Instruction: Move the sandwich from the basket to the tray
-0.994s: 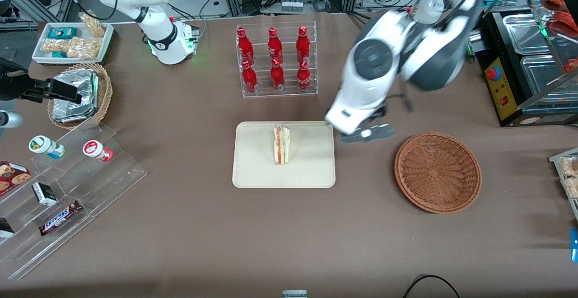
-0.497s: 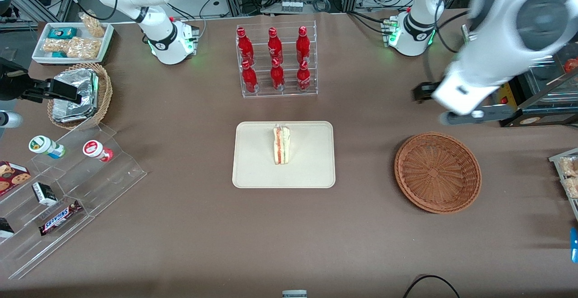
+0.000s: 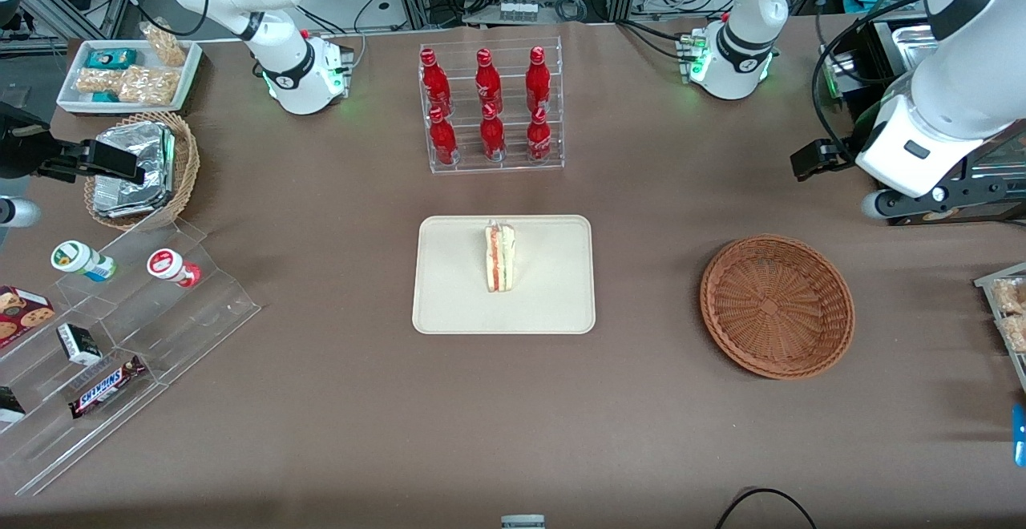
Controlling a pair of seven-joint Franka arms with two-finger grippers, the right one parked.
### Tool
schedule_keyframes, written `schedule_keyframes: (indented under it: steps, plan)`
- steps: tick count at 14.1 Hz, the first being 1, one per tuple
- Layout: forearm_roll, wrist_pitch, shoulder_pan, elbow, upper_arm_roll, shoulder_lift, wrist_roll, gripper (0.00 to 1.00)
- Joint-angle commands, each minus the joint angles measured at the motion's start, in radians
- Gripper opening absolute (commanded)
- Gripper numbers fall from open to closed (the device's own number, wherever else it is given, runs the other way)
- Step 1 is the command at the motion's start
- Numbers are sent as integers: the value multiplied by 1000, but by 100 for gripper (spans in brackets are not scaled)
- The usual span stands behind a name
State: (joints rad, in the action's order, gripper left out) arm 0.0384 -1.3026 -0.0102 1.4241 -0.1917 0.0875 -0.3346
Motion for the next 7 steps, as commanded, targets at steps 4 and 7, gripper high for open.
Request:
schedule_keyframes:
  steps: [4,7]
  plan:
    - [79,145,-7,12,28,-74,6,100]
    - [101,126,-14,36,25,-94,133,100]
